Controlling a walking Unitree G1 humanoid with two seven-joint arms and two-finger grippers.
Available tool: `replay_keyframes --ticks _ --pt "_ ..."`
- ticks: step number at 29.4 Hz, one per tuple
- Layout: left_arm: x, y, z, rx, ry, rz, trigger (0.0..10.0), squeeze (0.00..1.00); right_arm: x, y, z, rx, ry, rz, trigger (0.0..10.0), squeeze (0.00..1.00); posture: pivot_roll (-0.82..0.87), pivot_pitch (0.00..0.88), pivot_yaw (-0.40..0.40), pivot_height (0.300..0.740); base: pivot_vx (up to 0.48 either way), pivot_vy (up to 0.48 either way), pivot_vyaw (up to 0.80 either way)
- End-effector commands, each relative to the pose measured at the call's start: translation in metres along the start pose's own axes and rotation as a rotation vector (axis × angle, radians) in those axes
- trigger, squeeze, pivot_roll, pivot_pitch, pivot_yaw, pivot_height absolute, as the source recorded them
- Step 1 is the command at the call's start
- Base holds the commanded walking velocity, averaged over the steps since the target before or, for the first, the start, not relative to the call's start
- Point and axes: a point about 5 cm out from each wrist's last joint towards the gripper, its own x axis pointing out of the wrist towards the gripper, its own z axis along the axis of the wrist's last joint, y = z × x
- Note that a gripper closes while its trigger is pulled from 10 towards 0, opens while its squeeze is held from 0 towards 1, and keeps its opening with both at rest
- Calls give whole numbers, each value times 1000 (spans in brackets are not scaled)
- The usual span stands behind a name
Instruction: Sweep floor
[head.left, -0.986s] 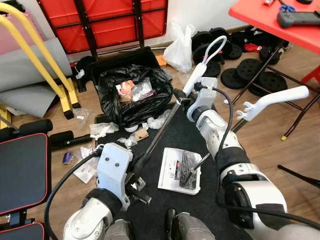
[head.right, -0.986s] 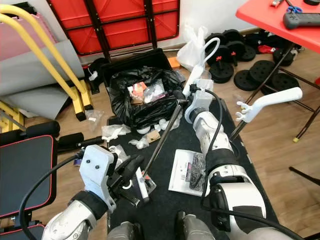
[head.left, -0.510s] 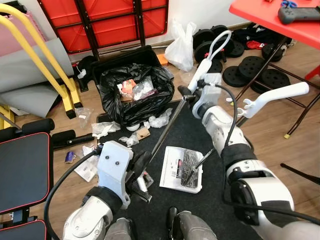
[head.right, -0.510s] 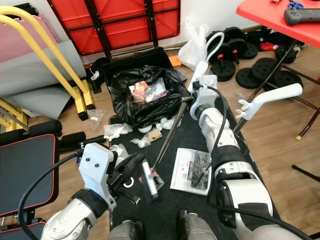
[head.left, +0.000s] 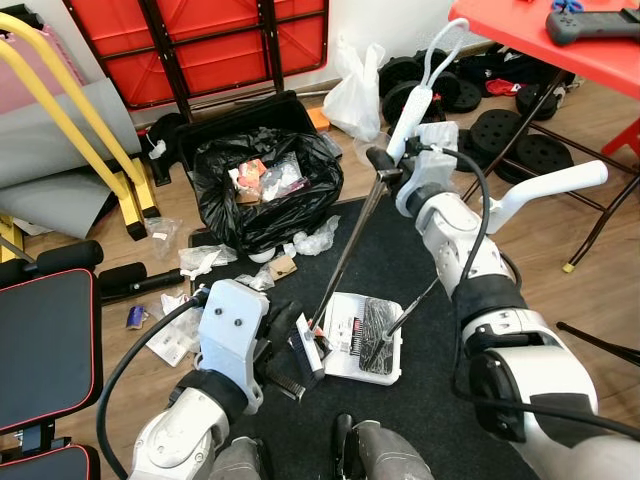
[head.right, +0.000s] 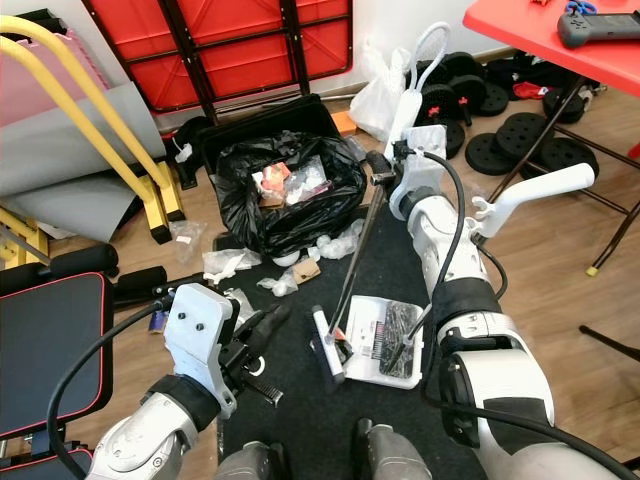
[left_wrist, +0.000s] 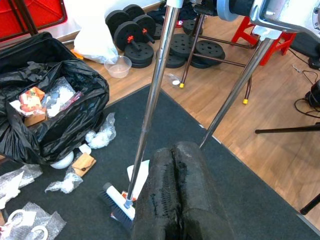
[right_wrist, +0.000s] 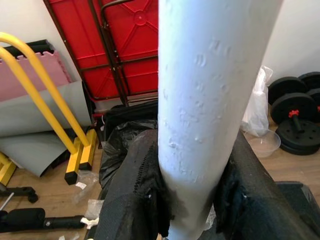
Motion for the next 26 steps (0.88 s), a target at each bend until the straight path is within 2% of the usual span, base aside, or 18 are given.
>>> replay_keyframes --ticks 1,5,12,18,26 --pt "-1 2 -5 -3 24 61 10000 0 1 -4 16 -77 -54 -10 10000 0 -1 215 -72 740 0 0 0" --pt "-1 2 -6 -9 22 61 10000 0 3 -12 25 -119 -51 -64 10000 0 -3 216 -72 740 0 0 0" --pt "0 2 -6 -15 19 61 10000 0 6 -16 37 -71 -56 -117 10000 0 -8 215 -72 740 0 0 0" --pt "0 2 -6 -16 19 61 10000 0 7 -15 40 -62 -64 -117 10000 0 -10 213 -72 740 0 0 0" --pt "2 2 -7 -24 17 60 10000 0 12 -7 63 -9 -137 -89 10000 0 -16 204 -73 740 0 0 0"
